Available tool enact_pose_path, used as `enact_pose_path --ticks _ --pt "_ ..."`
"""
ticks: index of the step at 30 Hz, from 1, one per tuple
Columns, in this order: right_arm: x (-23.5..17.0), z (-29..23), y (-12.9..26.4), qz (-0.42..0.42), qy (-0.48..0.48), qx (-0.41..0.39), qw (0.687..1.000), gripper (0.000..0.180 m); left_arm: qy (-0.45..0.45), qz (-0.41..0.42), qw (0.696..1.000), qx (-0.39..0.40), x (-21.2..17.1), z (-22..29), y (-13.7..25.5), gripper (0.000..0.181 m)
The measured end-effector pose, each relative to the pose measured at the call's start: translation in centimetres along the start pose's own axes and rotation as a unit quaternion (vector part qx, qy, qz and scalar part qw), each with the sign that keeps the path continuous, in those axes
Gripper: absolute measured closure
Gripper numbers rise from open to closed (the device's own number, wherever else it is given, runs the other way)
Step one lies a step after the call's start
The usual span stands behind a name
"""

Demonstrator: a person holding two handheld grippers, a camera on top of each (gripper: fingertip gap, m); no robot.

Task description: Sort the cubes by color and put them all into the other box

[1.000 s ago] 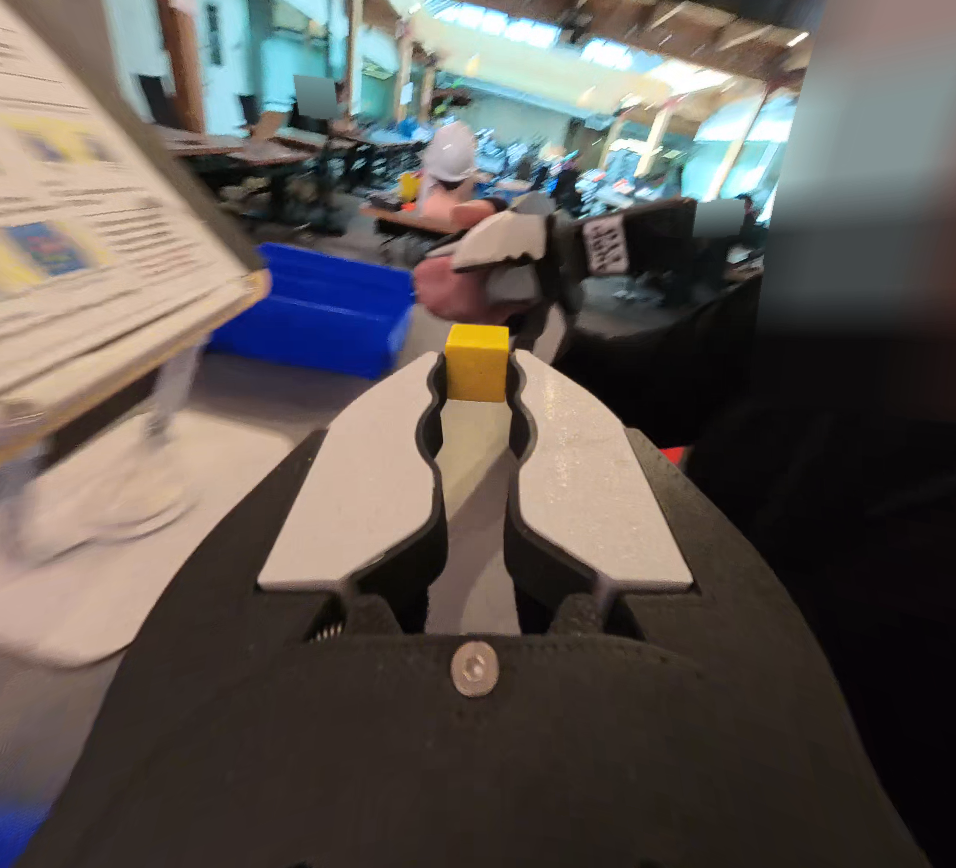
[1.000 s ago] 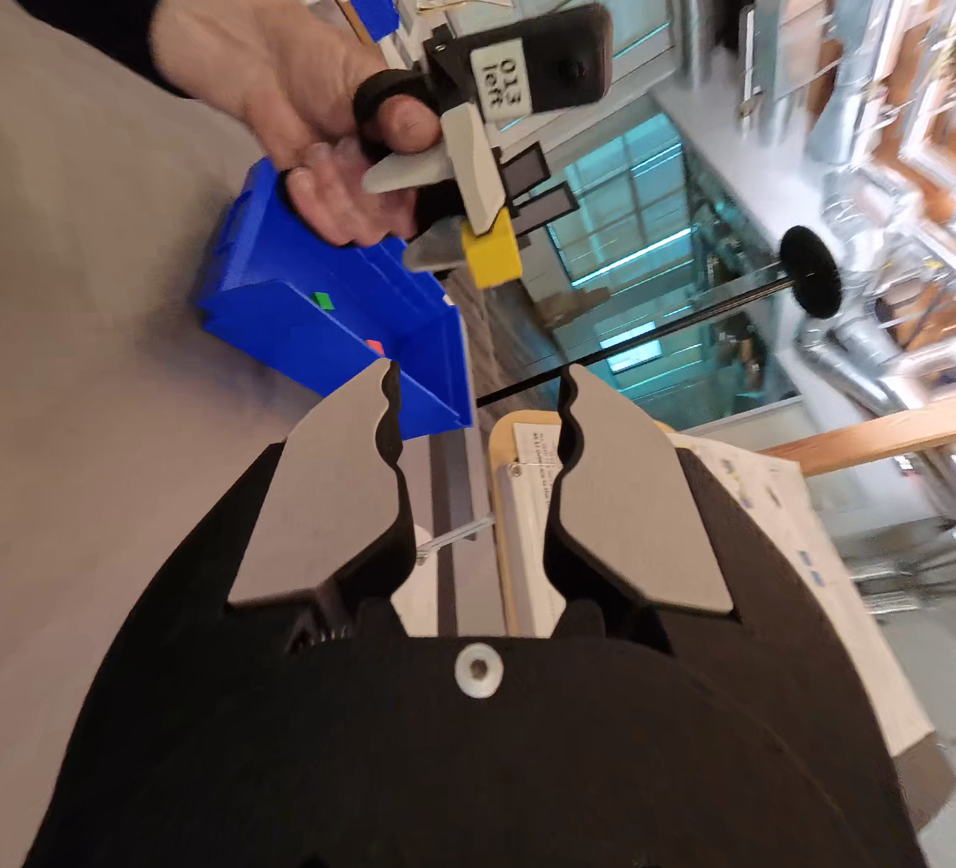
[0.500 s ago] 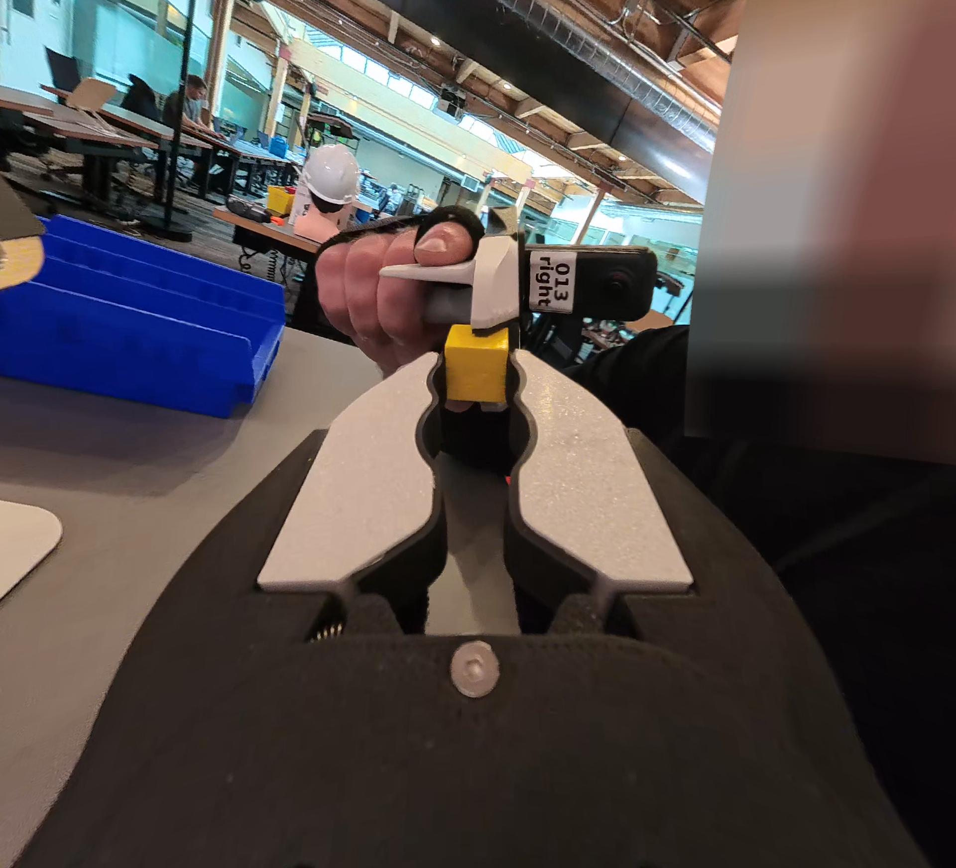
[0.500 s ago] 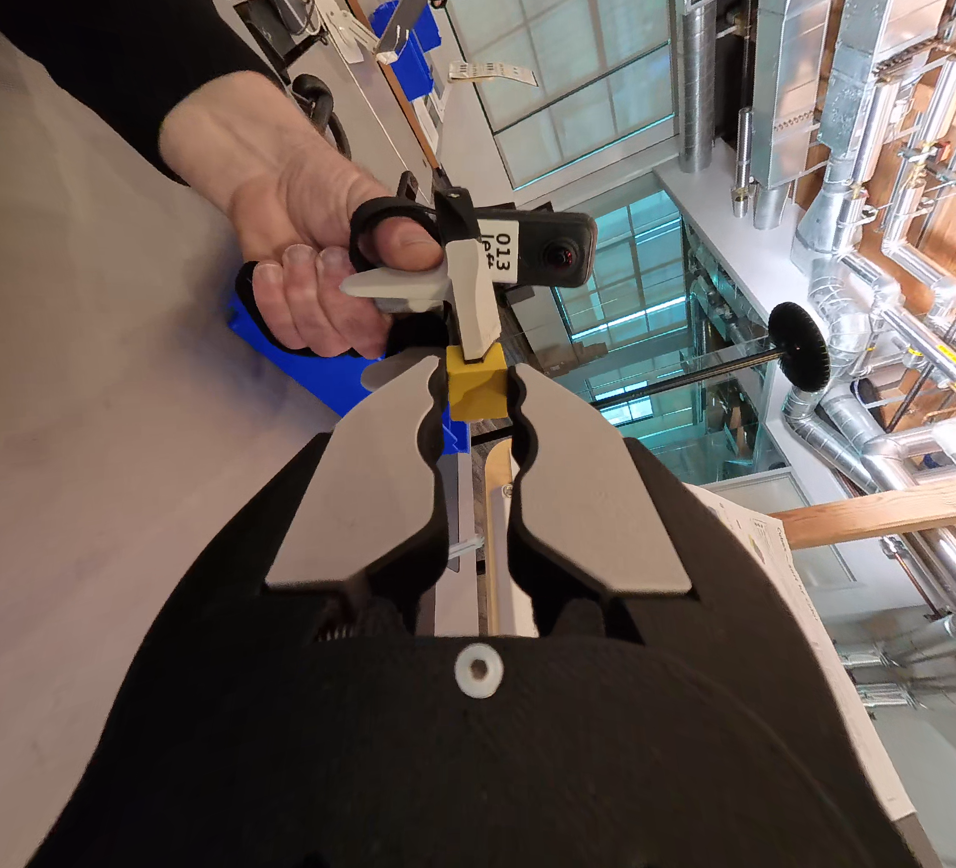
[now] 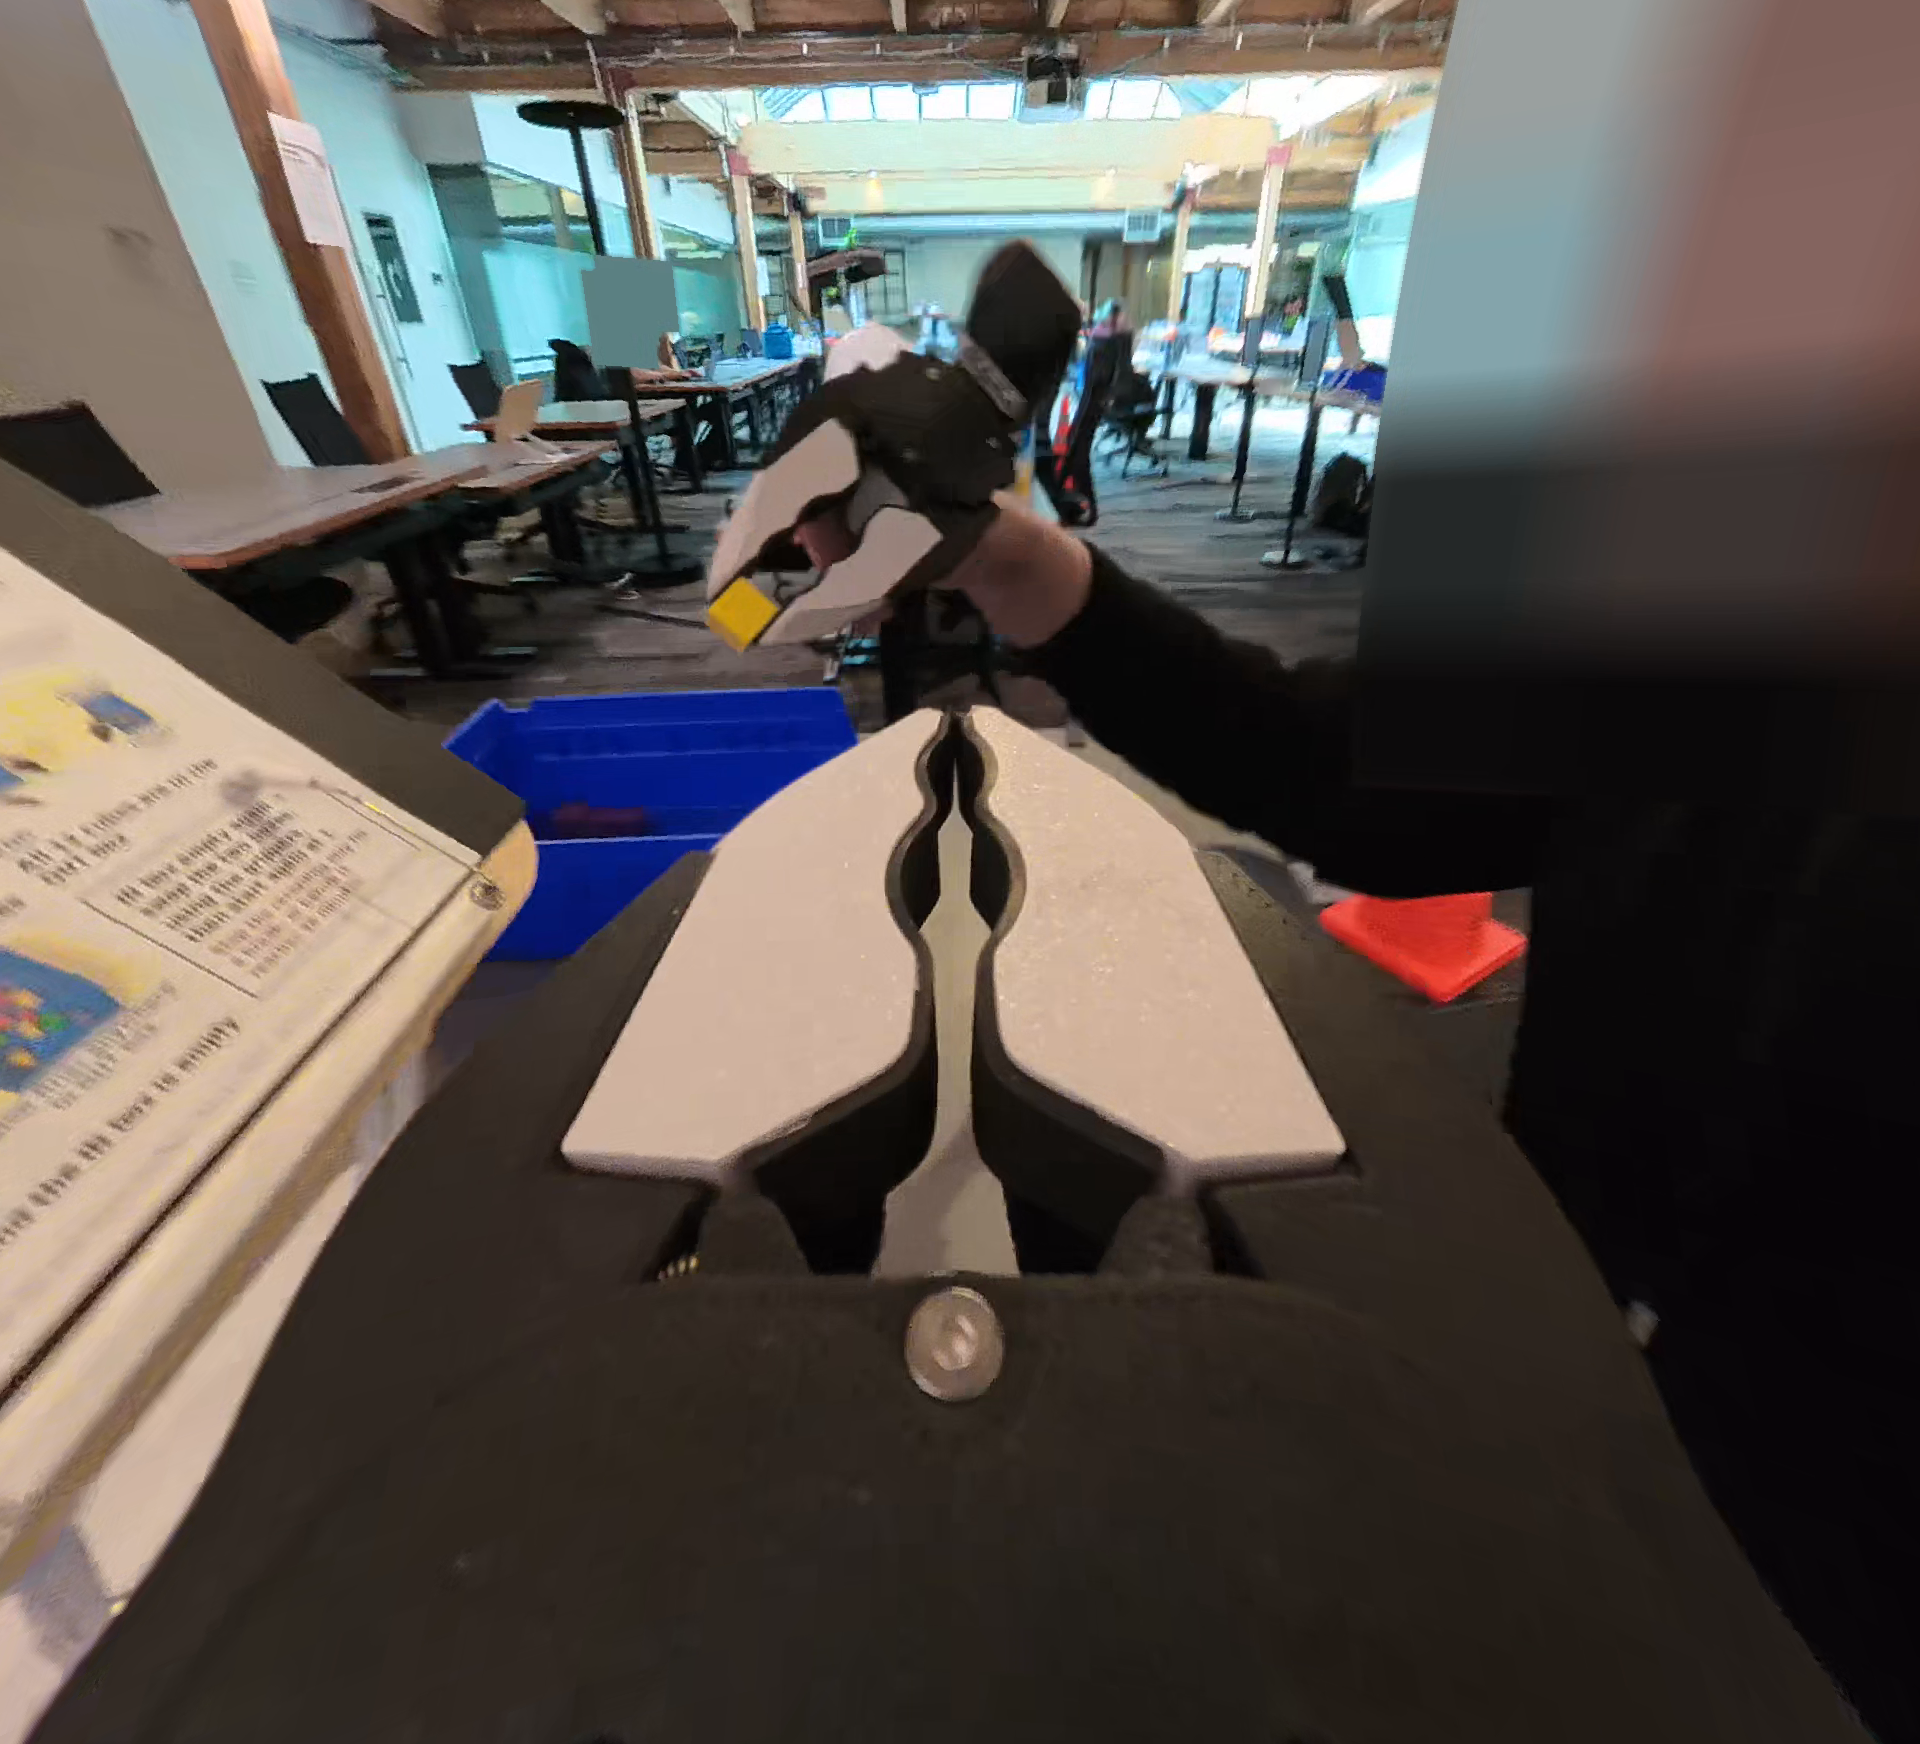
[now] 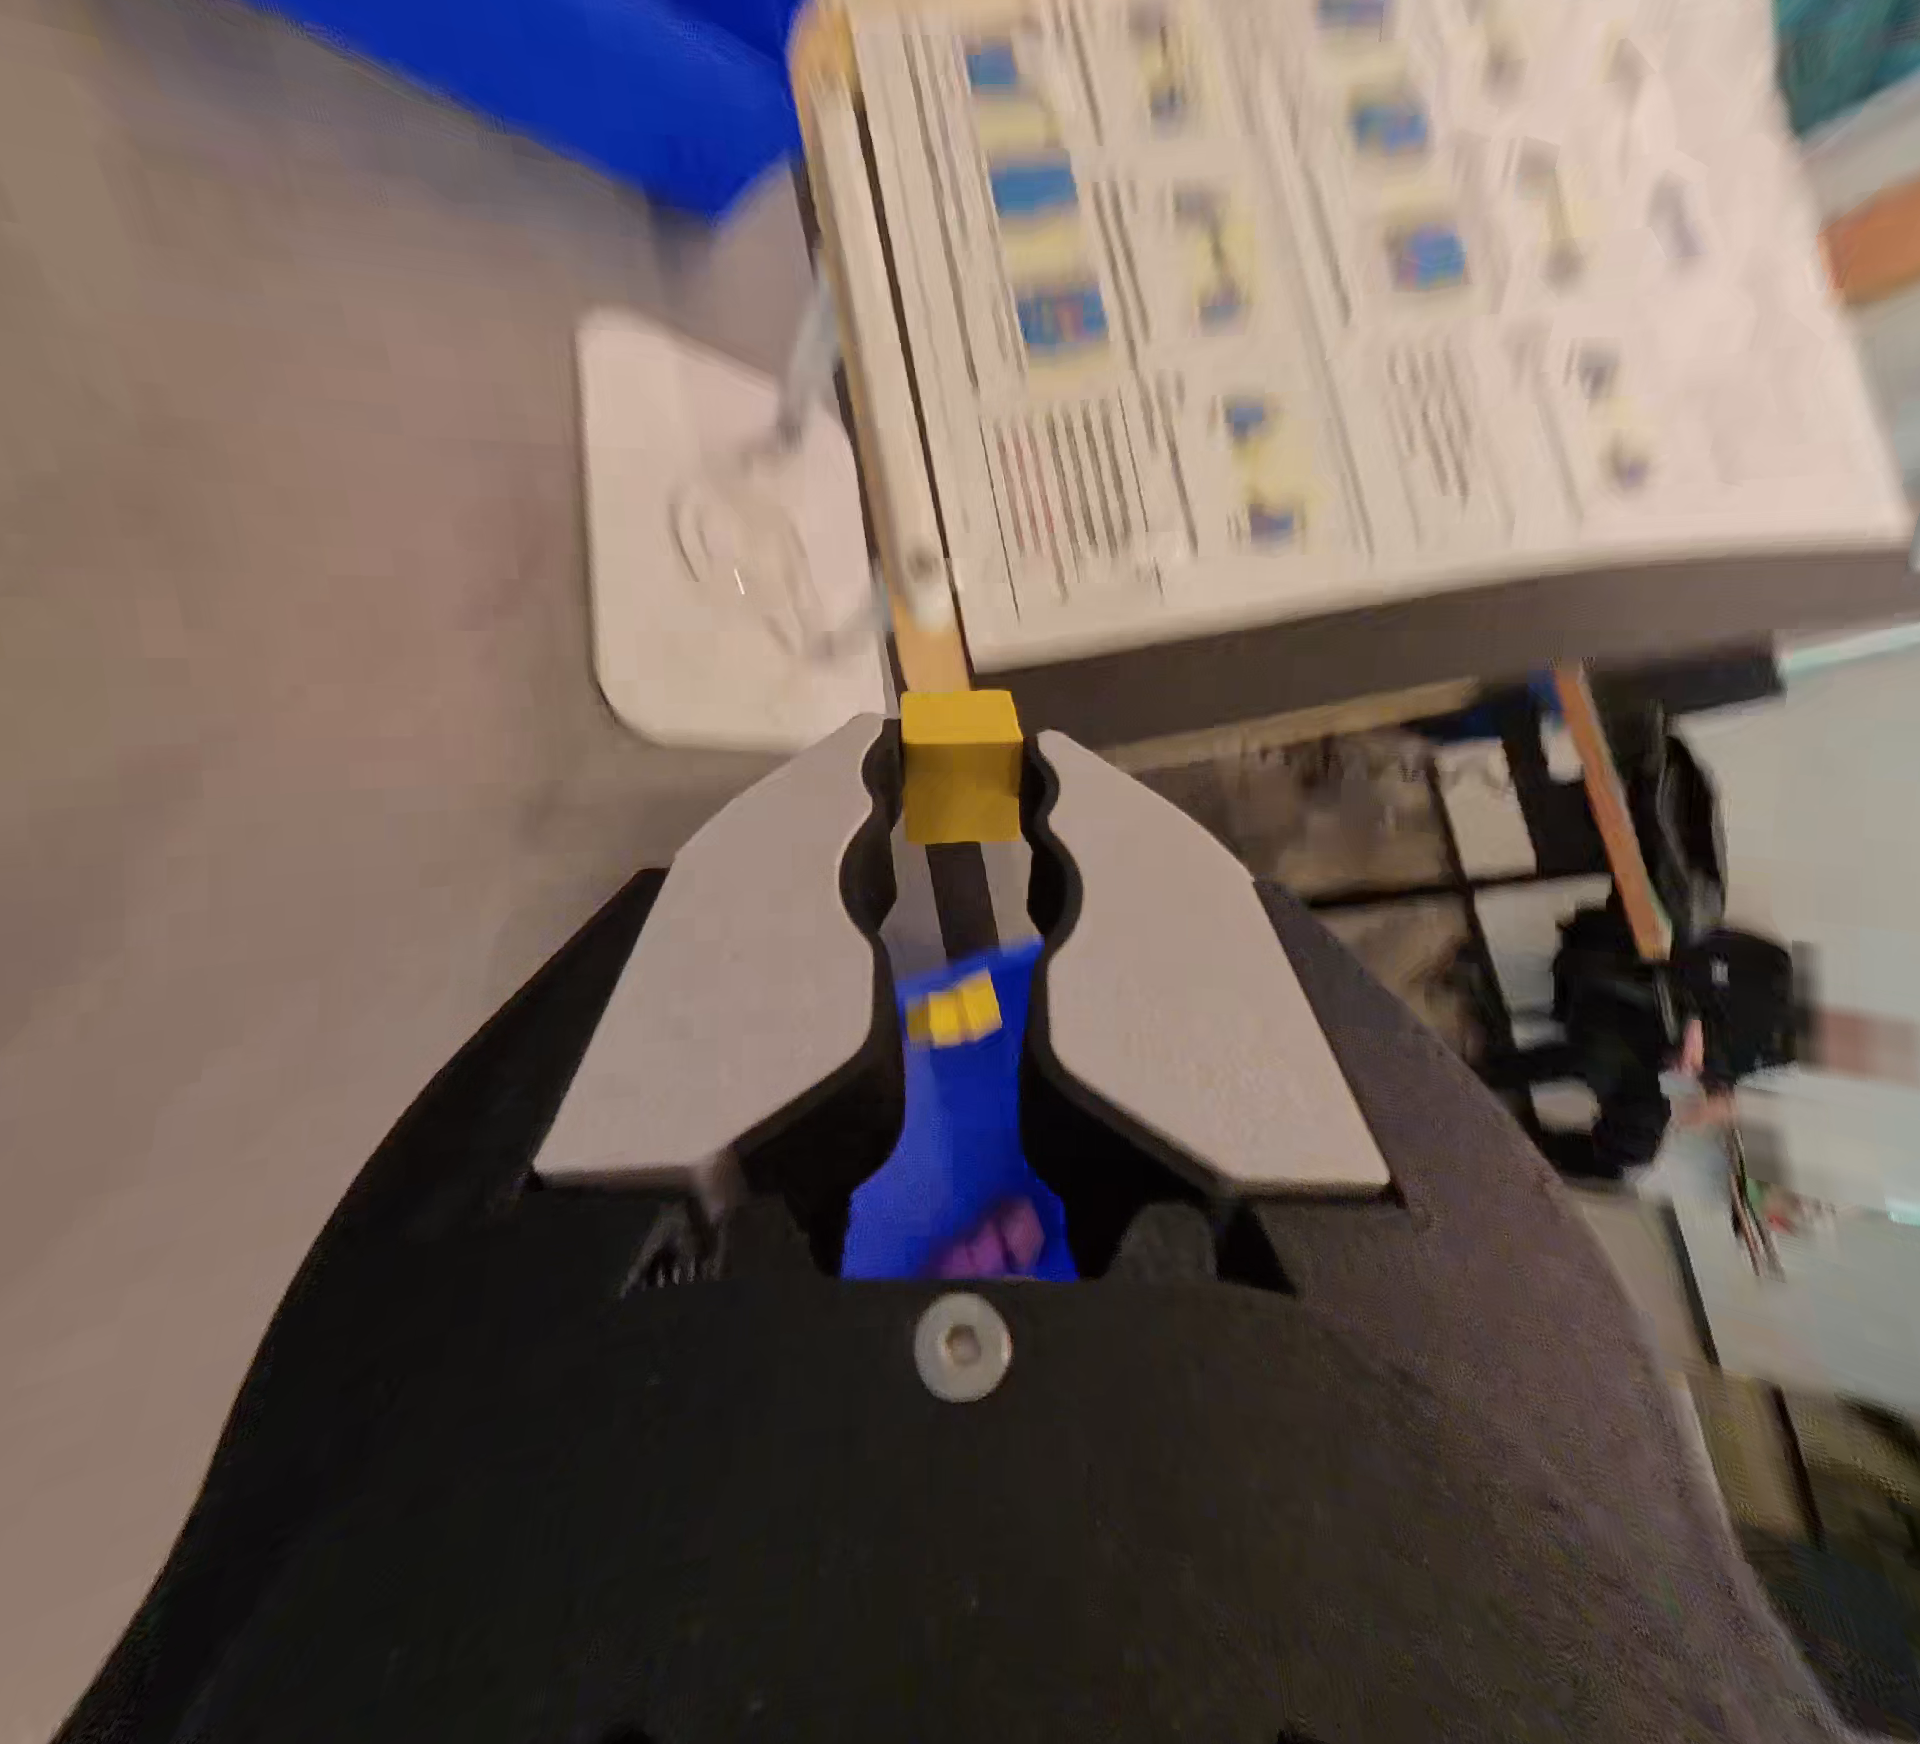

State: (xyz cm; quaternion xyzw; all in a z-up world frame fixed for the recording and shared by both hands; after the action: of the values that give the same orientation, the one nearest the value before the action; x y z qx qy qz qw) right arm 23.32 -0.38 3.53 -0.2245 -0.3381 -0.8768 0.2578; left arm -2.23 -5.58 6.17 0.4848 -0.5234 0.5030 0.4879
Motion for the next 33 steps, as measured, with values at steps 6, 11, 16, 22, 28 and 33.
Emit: enact_pose_path --ticks 6,11,16,22,28,33 --pt "-13.0 2.0 -3.2 -0.154 -0.081 0.115 0.978 0.157 -0.077 -0.008 0.997 -0.002 2.4 0.3 -4.6 0.181" --pt "-20.7 0.3 -7.9 -0.237 -0.110 0.202 0.944 0.158 -0.109 -0.022 0.994 -0.008 2.9 0.6 -8.0 0.181" --pt "-24.3 -1.2 -11.5 -0.255 -0.127 0.256 0.924 0.157 -0.122 -0.030 0.992 -0.004 2.9 0.2 -9.4 0.181" --pt "-25.2 -1.7 -13.8 -0.274 -0.109 0.279 0.914 0.157 -0.114 -0.048 0.992 0.007 2.1 -1.0 -9.5 0.181" --pt "-25.1 -1.8 -14.8 -0.284 -0.106 0.300 0.904 0.158 -0.122 -0.045 0.991 0.033 2.8 -1.6 -8.1 0.181" --pt "-25.0 -1.8 -14.9 -0.285 -0.115 0.312 0.899 0.158 -0.131 -0.045 0.990 0.040 3.4 -1.5 -7.2 0.181"
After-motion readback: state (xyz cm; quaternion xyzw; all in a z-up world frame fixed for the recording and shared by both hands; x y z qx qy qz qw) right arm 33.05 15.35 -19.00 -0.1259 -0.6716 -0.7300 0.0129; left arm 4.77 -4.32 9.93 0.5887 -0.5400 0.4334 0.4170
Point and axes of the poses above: each gripper's, where its closed fingertips meet, y back along the fingers, x out of its top, z = x × y across the jaws, the point moved 4 cm from there along y, back along the fingers, and after that the axes turned 4 degrees about x, right-handed, at the moved point
